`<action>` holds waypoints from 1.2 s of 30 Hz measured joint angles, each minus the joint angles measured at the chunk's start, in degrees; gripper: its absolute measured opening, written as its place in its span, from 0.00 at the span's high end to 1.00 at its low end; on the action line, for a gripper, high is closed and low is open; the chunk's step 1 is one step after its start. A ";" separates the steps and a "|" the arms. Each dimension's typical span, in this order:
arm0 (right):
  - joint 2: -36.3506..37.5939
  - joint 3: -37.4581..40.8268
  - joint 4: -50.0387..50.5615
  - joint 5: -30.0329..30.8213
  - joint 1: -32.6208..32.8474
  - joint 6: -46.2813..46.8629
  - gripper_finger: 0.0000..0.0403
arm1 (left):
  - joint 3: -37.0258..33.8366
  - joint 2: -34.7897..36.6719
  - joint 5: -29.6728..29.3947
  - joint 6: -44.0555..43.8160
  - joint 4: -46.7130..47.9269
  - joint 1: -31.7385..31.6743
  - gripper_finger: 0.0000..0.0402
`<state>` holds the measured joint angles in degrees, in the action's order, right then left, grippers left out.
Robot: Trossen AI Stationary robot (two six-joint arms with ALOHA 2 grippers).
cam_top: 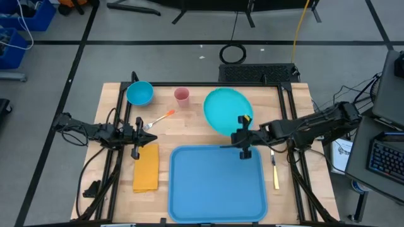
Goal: Set up tray
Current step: Put the light blue plate on the blue serving tray
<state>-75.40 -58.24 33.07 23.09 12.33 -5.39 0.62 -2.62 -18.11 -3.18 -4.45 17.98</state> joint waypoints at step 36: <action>-12.74 -3.10 -6.91 -12.93 21.41 -15.22 1.00 | 0.02 -0.01 0.03 -0.67 0.36 0.02 0.95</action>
<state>-88.14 -61.34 26.16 10.16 33.74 -20.60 0.64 -2.63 -18.08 -3.85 -4.08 18.00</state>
